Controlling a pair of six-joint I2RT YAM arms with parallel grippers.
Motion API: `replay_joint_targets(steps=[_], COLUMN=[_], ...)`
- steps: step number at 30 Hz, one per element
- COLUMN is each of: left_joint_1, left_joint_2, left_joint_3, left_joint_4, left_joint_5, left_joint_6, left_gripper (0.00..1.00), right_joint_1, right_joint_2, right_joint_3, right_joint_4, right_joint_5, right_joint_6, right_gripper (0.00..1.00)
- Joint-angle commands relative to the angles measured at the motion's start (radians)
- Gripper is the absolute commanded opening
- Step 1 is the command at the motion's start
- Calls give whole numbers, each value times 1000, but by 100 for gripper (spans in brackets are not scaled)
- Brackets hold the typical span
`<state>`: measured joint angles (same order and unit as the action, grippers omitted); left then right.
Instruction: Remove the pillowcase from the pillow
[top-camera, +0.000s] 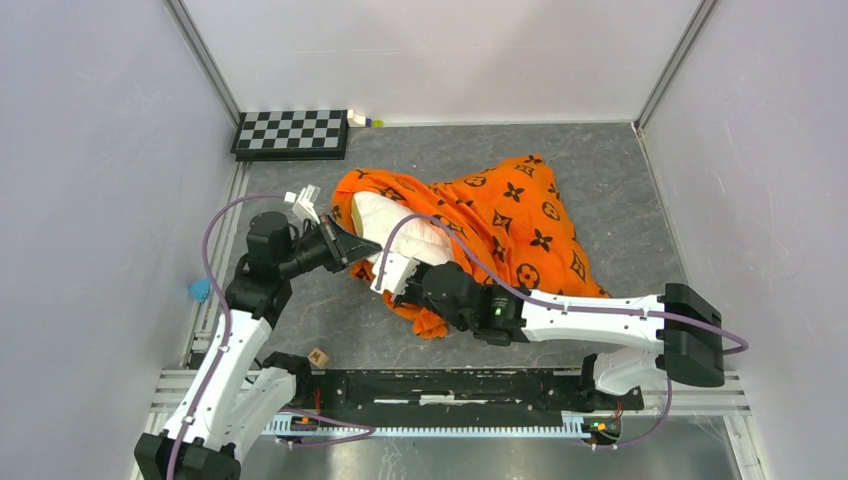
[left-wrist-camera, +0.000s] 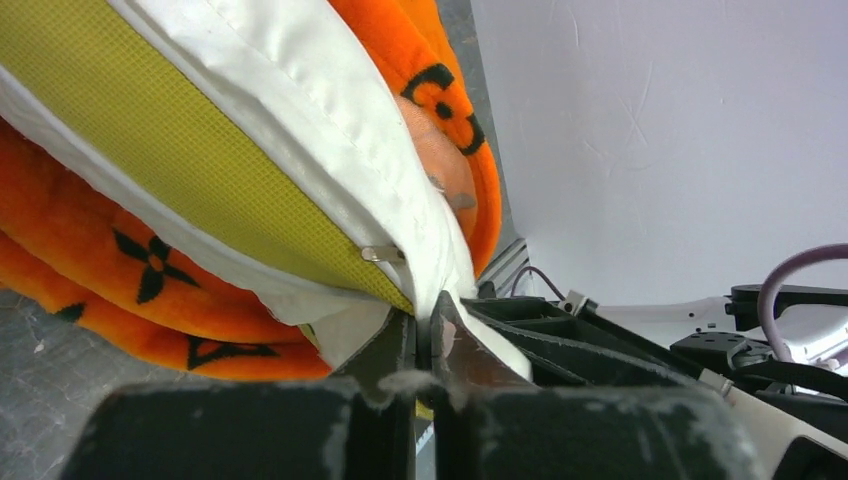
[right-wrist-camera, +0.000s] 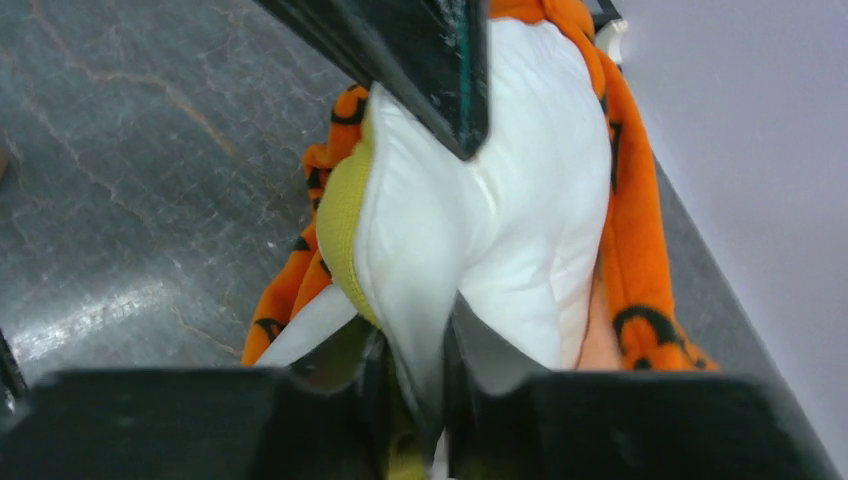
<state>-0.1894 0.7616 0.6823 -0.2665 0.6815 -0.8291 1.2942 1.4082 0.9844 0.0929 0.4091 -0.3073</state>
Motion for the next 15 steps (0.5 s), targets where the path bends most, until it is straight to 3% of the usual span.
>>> replay_joint_targets(steps=[1,4,7,10,15], left_joint_1=[-18,-16,-12,-10,-10], left_joint_2=[0,23,59,123,219], left_joint_3=[92,96,34,-19,-10], left_joint_4=[105,15,104,252,273], left_joint_5=[11,-178,-261,-239,-256], left_joint_6=[-13,14,-80,-175,-196], left_gripper=[18,47,65,77,80], right_joint_1=[-3,-4,-5,-4,-3], right_joint_2=[-96,-262,-392,-475,-536], right_joint_3=[-107,-250,-329,-363,-354], right_joint_4=[137,222,205,171,124], right_joint_5=[176,149,90,22,54], right_joint_6=[-6,-5,5,5,15], right_gripper=[2,0,0,0,0])
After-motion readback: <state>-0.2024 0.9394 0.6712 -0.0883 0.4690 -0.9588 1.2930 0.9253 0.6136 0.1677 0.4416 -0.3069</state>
